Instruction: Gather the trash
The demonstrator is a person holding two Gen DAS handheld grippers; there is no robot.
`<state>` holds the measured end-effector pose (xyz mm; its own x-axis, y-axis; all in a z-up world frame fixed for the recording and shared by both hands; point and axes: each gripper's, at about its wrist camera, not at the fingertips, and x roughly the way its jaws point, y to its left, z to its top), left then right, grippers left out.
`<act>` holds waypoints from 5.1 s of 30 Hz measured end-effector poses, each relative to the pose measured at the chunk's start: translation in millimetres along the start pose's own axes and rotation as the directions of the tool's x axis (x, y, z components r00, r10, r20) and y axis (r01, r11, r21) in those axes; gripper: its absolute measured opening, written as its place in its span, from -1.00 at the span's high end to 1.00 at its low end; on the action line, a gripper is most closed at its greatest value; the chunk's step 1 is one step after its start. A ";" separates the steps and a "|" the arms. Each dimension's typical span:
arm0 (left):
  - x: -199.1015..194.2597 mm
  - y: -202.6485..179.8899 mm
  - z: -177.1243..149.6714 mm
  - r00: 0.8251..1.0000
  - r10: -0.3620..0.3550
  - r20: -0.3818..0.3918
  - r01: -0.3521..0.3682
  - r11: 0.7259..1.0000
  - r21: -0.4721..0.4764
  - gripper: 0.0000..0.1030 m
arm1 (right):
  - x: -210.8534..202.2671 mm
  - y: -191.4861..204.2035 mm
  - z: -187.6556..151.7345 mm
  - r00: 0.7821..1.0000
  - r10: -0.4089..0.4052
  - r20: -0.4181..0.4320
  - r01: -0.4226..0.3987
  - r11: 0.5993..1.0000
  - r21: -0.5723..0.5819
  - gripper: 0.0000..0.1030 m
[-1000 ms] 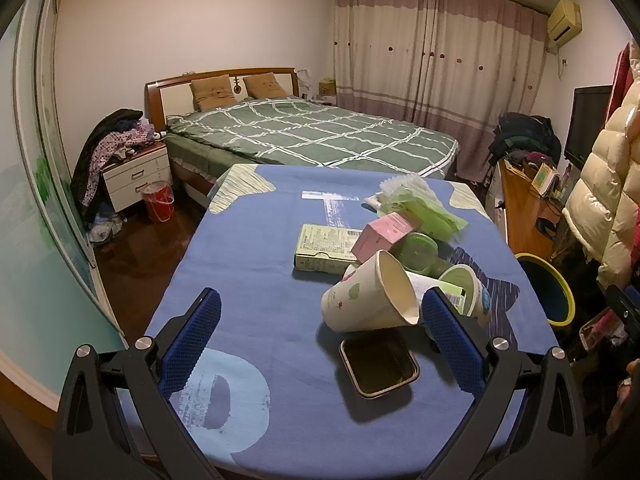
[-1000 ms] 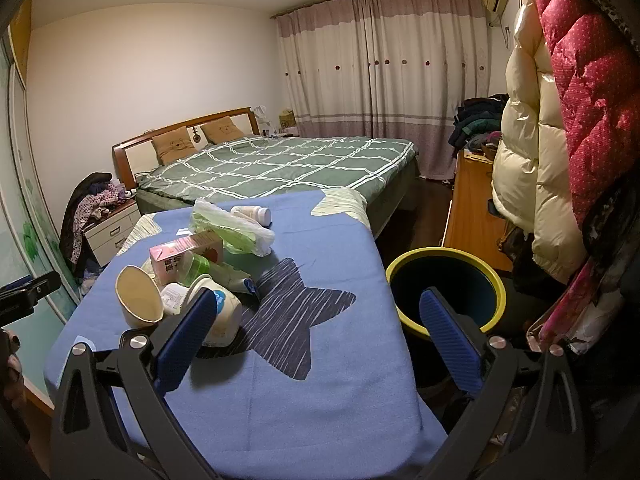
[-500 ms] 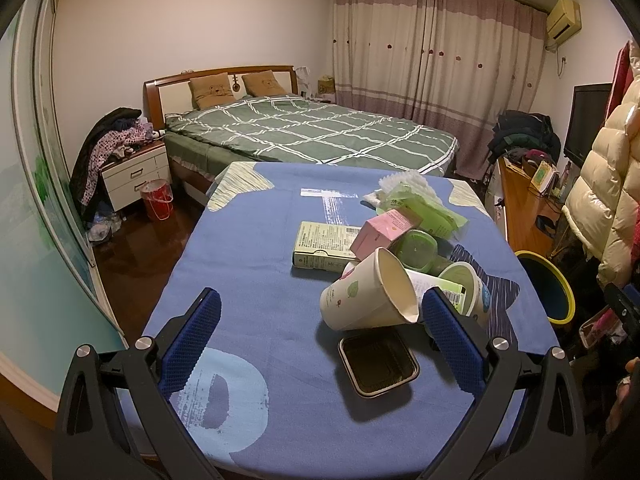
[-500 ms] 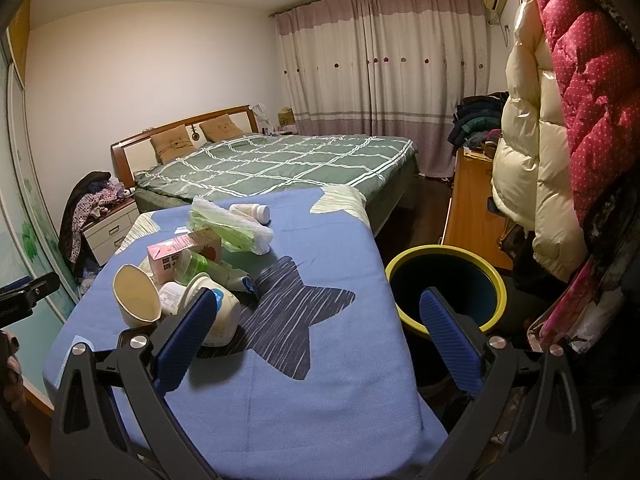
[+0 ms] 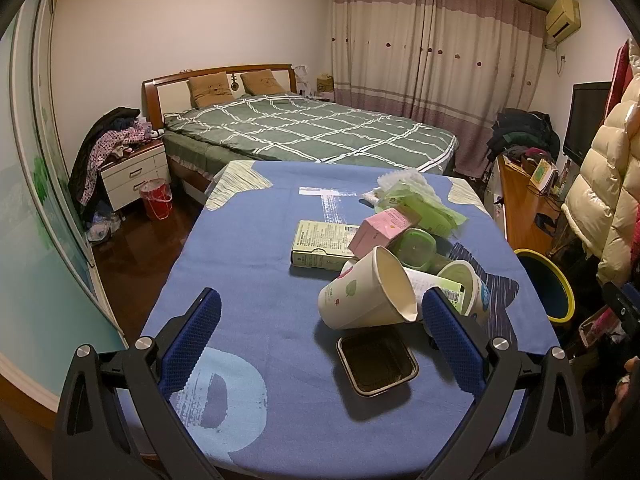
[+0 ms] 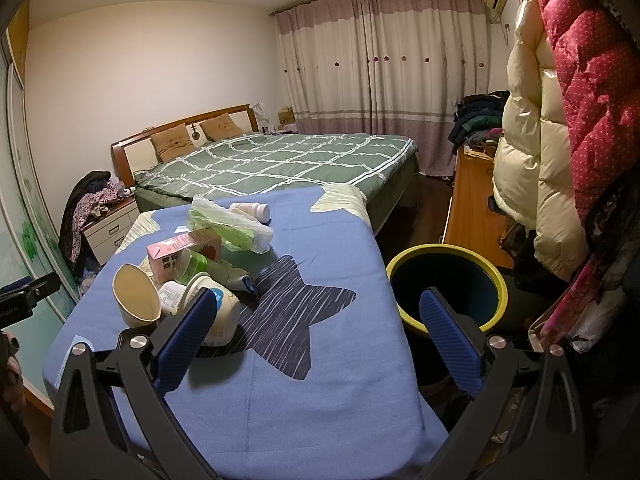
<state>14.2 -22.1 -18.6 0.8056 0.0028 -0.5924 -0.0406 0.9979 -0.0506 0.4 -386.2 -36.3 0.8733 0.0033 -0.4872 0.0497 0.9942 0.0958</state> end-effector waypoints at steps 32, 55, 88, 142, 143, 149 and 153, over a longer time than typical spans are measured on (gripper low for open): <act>53.9 11.8 25.9 0.999 -0.001 -0.033 0.001 1.000 -0.008 -0.93 | 102.6 39.3 27.9 0.992 0.085 -0.091 -0.090 0.994 -0.054 -0.59; 123.9 13.4 43.9 0.995 -0.007 -0.104 0.005 1.000 -0.024 -0.93 | 260.6 98.4 56.1 0.939 0.174 -0.298 -0.246 0.944 -0.222 0.47; 107.8 -10.6 29.1 0.993 -0.061 -0.104 0.063 0.998 0.016 -0.93 | 111.2 36.2 95.9 0.948 0.319 -0.002 -0.319 0.948 -0.014 0.82; 83.0 18.5 1.6 0.989 -0.106 -0.105 0.112 0.993 0.048 -0.93 | 166.7 -151.5 -0.2 0.946 -0.247 -0.211 0.304 0.904 0.302 -0.01; 83.0 9.8 -3.8 0.985 -0.119 -0.126 0.128 0.989 0.070 -0.93 | 166.0 -152.5 -1.1 0.946 -0.245 -0.210 0.302 0.904 0.304 -0.02; 103.6 -25.9 -44.8 0.945 -0.177 -0.275 0.212 0.972 0.103 -0.93 | 164.3 -152.2 -2.1 0.952 -0.227 -0.206 0.284 0.906 0.313 -0.04; 120.6 -36.8 -53.7 0.933 -0.188 -0.307 0.232 0.966 0.113 -0.93 | 163.6 -148.5 -3.5 0.954 -0.218 -0.205 0.274 0.911 0.308 -0.04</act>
<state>81.2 -61.9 -131.3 0.5777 -0.2046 -0.7902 0.2144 0.9721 -0.0950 134.2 -532.9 -133.2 0.7231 -0.1914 -0.6637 0.4340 0.8734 0.2210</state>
